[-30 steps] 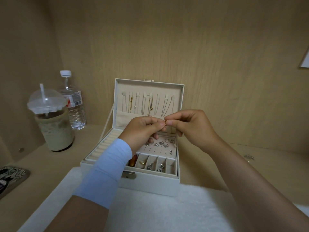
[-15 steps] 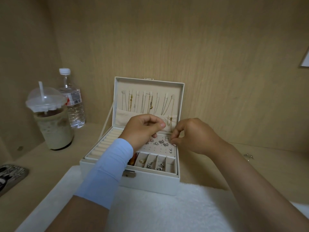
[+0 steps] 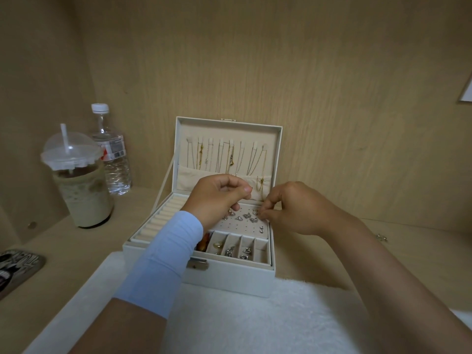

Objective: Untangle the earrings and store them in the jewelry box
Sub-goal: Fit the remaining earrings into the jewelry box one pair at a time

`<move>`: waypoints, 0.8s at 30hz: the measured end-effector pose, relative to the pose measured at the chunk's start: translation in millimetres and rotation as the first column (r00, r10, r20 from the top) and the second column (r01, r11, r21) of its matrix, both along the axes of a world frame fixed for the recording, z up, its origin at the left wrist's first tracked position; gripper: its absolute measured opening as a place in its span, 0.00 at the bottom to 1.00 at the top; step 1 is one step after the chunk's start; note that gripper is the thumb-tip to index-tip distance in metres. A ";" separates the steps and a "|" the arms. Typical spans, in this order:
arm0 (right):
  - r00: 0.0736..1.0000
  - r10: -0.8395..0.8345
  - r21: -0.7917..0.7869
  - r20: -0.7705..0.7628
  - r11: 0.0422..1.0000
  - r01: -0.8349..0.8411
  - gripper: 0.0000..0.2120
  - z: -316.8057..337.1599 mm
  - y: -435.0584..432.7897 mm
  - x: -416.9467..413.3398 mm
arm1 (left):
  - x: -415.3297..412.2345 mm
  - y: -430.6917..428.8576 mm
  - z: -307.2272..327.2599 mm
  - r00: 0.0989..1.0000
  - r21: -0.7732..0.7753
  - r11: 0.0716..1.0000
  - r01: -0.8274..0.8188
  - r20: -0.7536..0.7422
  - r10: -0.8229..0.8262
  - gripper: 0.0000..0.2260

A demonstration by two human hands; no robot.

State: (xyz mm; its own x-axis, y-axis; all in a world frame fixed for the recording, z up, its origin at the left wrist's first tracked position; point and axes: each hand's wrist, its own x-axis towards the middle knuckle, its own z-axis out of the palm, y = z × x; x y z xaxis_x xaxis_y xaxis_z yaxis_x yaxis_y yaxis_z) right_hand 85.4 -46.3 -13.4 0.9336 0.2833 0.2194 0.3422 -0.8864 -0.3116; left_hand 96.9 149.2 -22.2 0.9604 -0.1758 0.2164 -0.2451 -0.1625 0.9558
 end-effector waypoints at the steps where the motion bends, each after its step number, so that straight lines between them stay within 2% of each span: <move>1: 1.000 0.010 0.013 -0.014 1.000 -0.009 0.05 0.9 -1.4 0.4 | -0.1 -0.1 0.1 1.000 0.000 1.000 0.002 0.001 -0.002 0.02; 5: 0.999 0.036 0.022 0.004 0.999 -0.036 0.02 0.5 -3.4 1.4 | -1.4 -1.4 0.9 1.000 0.006 1.000 0.004 0.001 -0.004 0.02; 12: 0.997 0.029 0.044 -0.065 0.999 -0.027 0.03 -2.8 -2.1 2.7 | -3.3 -1.1 2.5 1.000 0.006 1.000 -0.002 0.007 0.002 0.02; 15: 0.999 0.022 0.220 -0.028 0.975 -0.016 0.04 2.6 -2.9 1.4 | -4.2 -1.3 2.9 1.000 0.009 1.000 0.001 0.007 -0.001 0.02; 17: 0.998 0.014 0.403 0.060 0.914 -0.038 0.04 12.3 -4.2 -0.7 | -5.1 -2.1 4.8 1.000 -0.001 1.000 0.005 0.006 -0.005 0.03; 19: 0.994 0.069 0.544 0.087 0.833 -0.105 0.08 22.1 -3.2 -5.1 | -6.8 -3.8 7.9 1.000 -0.028 0.999 0.017 -0.009 -0.017 0.03; 21: 0.988 0.130 0.598 0.085 0.787 -0.155 0.12 25.5 2.0 -9.3 | -9.6 -6.3 10.6 0.999 -0.076 0.997 0.027 -0.043 -0.030 0.04; 24: 0.985 0.081 0.620 0.151 0.768 -0.158 0.09 21.7 9.4 -8.3 | -11.5 -8.6 11.6 0.993 -0.172 0.984 0.038 -0.104 -0.057 0.04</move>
